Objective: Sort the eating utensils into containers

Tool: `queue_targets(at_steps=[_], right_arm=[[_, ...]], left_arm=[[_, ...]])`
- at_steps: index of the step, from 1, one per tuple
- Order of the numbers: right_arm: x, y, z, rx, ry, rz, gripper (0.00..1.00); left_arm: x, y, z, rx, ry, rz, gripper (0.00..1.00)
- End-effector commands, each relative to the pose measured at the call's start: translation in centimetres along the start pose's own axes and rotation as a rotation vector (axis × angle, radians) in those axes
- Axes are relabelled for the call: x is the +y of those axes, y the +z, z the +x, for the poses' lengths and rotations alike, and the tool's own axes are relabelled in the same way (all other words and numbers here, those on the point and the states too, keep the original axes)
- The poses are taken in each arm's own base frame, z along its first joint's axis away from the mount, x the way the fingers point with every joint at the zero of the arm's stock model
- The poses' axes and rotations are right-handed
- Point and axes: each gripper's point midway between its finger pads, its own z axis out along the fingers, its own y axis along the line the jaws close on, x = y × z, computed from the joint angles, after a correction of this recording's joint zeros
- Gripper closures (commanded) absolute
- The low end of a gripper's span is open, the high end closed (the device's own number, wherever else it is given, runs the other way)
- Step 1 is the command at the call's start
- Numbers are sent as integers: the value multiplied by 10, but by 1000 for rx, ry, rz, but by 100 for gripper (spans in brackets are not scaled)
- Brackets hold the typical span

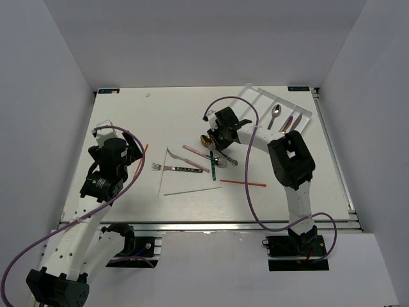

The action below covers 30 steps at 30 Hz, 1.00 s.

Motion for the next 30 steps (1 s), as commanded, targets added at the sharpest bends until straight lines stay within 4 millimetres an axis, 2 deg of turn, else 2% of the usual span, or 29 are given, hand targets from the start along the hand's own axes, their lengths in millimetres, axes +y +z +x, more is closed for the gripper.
queue_targets(at_steps=[1, 3, 8, 11, 13, 17, 23, 29, 30], right_arm=[[6, -25, -27, -106, 20, 2, 65], [8, -30, -29, -115, 18, 8, 65], [16, -27, -16, -57, -5, -3, 65], [18, -30, -19, -72, 9, 1, 65], [27, -31, -23, -84, 4, -39, 65], [34, -20, -14, -41, -9, -59, 65], [20, -1, 8, 38, -12, 28, 68], [18, 5, 17, 57, -12, 40, 72], [19, 6, 19, 61, -13, 38, 78]], left_arm=[[-1, 1, 0, -2, 3, 8, 2], [-1, 1, 0, -2, 3, 8, 2], [-1, 1, 0, -3, 2, 10, 2], [-1, 1, 0, -3, 2, 10, 2], [-1, 0, -1, -5, 1, 12, 2], [-1, 0, -2, -9, -2, 12, 2], [-1, 0, -2, -9, -2, 12, 2], [-1, 0, -1, -7, 0, 17, 2], [-1, -1, -1, -8, -1, 17, 2]])
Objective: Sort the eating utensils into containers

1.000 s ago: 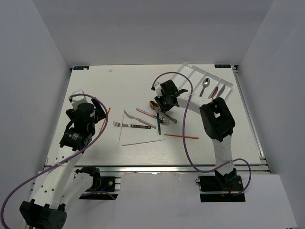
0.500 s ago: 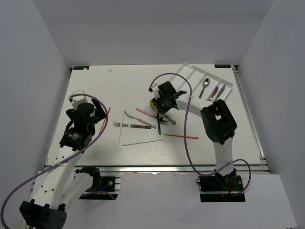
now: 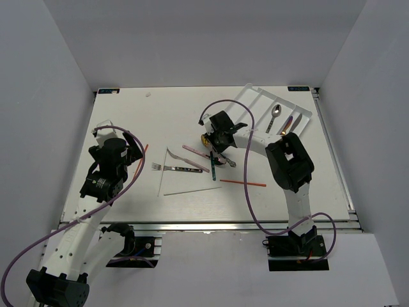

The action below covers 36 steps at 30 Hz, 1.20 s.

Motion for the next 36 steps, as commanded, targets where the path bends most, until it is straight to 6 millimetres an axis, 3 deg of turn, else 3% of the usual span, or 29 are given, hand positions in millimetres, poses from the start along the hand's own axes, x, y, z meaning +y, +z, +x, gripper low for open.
queue_targets(at_steps=[1, 6, 11, 15, 20, 24, 26, 28, 30, 34, 35, 36], right_arm=[[-1, 10, 14, 49, -14, 14, 81], [-15, 4, 5, 42, -17, 88, 100], [-47, -29, -28, -31, -46, 307, 100], [-81, -67, -54, -103, -70, 621, 100], [-108, -83, -58, -91, -53, 827, 100], [-117, -98, -76, -152, 8, 886, 100], [-117, -107, -88, -223, 97, 831, 100], [-133, -117, -91, -250, 241, 762, 100], [-161, -129, -101, -304, 376, 694, 100], [-217, -142, -95, -383, 649, 624, 100], [-222, -139, -93, -394, 744, 571, 100], [-245, -136, -79, -384, 816, 585, 100]], left_arm=[[0, 0, -2, -11, -1, 7, 2], [1, 0, -2, -12, -1, 5, 2], [0, 0, -2, -11, -1, 7, 2], [1, -1, -3, -16, -4, 3, 2], [1, -1, -3, -15, -4, 5, 2], [1, -2, -4, -21, -8, 8, 2], [1, -3, -4, -20, -8, 9, 2], [1, -3, -5, -24, -10, 11, 2], [1, -4, -5, -24, -11, 14, 2], [0, -5, -6, -27, -13, 20, 2], [0, -5, -5, -27, -14, 20, 2], [0, -5, -6, -28, -15, 21, 2]])
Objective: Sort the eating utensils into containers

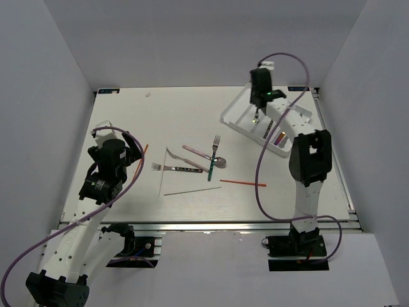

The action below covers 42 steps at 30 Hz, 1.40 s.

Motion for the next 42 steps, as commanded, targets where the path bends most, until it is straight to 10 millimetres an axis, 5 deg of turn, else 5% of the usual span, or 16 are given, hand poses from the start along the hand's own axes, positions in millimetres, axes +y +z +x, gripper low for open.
queue_targets(at_steps=[1, 2, 8, 15, 25, 27, 29, 33, 35, 36, 38, 42], right_arm=[[-36, 5, -30, 16, 347, -63, 100], [-53, 14, -28, 33, 434, -38, 100], [-84, 46, 8, 103, 576, 14, 100], [-82, 59, 48, 166, 654, -4, 100], [-86, 72, 74, 210, 657, 34, 99], [-86, 73, 73, 211, 655, 27, 68], [-86, 72, 69, 204, 655, 21, 51], [-90, 64, 52, 173, 657, 21, 39], [-75, 53, 49, 172, 635, -36, 37], [-68, 40, 31, 123, 621, -76, 37], [-29, 12, -3, 13, 515, -229, 37], [52, -31, -11, -31, 264, -471, 37]], left_arm=[[0, -2, -3, -16, -6, 12, 2], [0, -2, -3, -17, -6, 12, 2], [-1, -1, -2, -12, -2, 12, 2], [-1, 0, -2, -8, 0, 13, 2], [-2, 2, 0, 0, 4, 11, 2], [-2, 2, 0, -1, 4, 13, 2], [-2, 2, 0, 0, 4, 11, 2], [-2, 2, 1, 1, 5, 11, 2], [-2, 2, 0, 0, 4, 11, 2], [-2, 2, 0, 0, 5, 13, 2], [-1, 2, 0, -2, 4, 7, 2], [0, 2, 0, -2, 6, 1, 2]])
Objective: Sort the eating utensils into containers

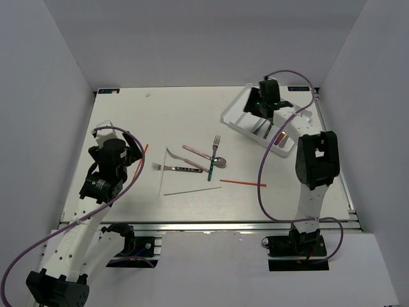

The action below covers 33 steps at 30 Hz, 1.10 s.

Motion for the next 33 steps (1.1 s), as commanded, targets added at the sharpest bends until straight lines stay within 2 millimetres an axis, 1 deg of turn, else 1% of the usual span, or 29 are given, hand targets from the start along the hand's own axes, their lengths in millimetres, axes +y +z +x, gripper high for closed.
queue_targets(at_steps=[1, 2, 3, 4, 5, 6, 7, 8, 9, 10, 11, 12, 13, 15, 16, 18, 20, 24, 28, 33], right_arm=[[124, -50, 11, -43, -330, -378, 40], [137, -50, 30, -2, -397, -423, 41], [154, -55, 38, 11, -462, -473, 44], [179, -64, 65, 48, -548, -533, 45], [178, -58, 93, 110, -672, -534, 45], [185, -58, 95, 100, -736, -513, 45], [196, -61, 115, 122, -813, -516, 44], [188, -52, 137, 180, -893, -487, 44], [188, -51, 141, 181, -923, -462, 44], [191, -50, 154, 200, -949, -472, 44], [188, -52, 160, 220, -973, -475, 45], [191, -56, 168, 233, -985, -505, 45], [188, -57, 178, 255, -999, -515, 47], [188, -64, 194, 286, -1054, -557, 48], [186, -63, 201, 300, -1073, -556, 51], [180, -64, 215, 338, -1115, -565, 52], [177, -61, 223, 360, -1127, -563, 55], [173, -58, 235, 395, -1145, -583, 58], [164, -48, 251, 439, -1169, -566, 62], [160, -37, 260, 447, -1192, -543, 65]], left_arm=[[1, 1, -2, -11, 1, -1, 2], [1, 1, -2, -11, 1, -1, 2], [1, 1, -3, -11, 1, -1, 2], [1, 2, -1, -7, 3, -1, 2], [0, 2, -1, -6, 3, 0, 2], [0, 2, -1, -6, 3, 0, 2], [0, 2, 0, -3, 5, 2, 2], [0, 2, 0, -3, 5, 0, 2], [0, 2, -1, -5, 4, -1, 2], [1, 2, -1, -5, 4, -1, 2], [0, 1, -2, -10, 1, 0, 2], [1, 0, -2, -12, 0, 1, 2], [1, 1, -2, -10, 1, 0, 2], [0, 1, -2, -9, 1, 3, 2], [0, 1, -2, -9, 2, 1, 2], [0, 1, -2, -7, 3, 2, 2], [0, 1, -2, -7, 2, 4, 2], [0, 1, -2, -9, 2, 1, 2], [0, 1, -2, -8, 2, 2, 2], [0, 1, -1, -6, 3, 3, 2]])
